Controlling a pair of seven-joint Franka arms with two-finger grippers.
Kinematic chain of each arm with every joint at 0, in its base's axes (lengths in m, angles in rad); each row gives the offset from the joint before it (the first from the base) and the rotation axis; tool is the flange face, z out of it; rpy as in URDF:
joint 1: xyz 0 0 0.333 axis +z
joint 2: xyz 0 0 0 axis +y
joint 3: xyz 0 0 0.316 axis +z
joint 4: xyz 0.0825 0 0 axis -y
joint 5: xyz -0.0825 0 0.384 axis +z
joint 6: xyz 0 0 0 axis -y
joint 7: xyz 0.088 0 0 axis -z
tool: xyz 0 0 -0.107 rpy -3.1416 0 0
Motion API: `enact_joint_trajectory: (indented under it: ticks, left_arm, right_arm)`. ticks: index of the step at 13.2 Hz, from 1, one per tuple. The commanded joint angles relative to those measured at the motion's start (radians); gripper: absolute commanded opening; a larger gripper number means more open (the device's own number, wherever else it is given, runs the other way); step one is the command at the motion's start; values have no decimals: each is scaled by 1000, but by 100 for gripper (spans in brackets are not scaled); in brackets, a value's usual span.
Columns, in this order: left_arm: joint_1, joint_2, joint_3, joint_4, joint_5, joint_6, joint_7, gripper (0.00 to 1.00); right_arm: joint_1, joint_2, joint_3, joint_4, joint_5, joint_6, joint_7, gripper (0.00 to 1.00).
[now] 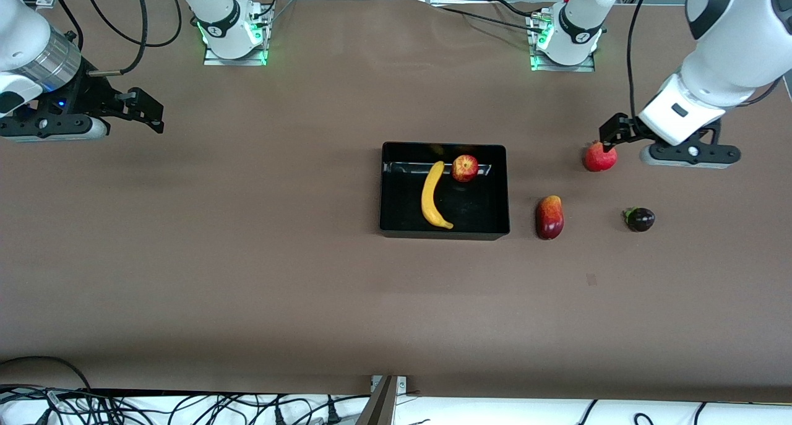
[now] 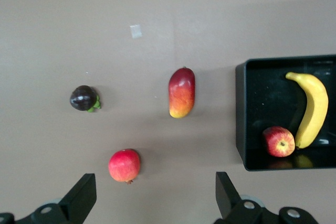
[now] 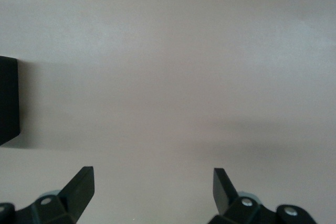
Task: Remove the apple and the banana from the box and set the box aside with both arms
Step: 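Reach the left gripper into the tray and grasp the red apple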
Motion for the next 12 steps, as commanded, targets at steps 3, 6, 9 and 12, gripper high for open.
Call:
enact_joint_trajectory:
  ticks: [3, 6, 9, 12]
  left_arm:
    - [-166, 174, -48, 15, -23, 57, -287, 100]
    - [-240, 285, -83, 5, -20, 144, -490, 100]
    - [-280, 380, -85, -19, -20, 271, -503, 100]
    - [-280, 396, -112, -178, -19, 490, -500, 100]
  right_arm:
    - [7, 10, -5, 24, 0, -7, -2, 100]
    - [7, 12, -3, 24, 0, -7, -1, 100]
    - [7, 13, -5, 24, 1, -5, -1, 100]
    - [7, 13, -5, 24, 1, -5, -1, 100]
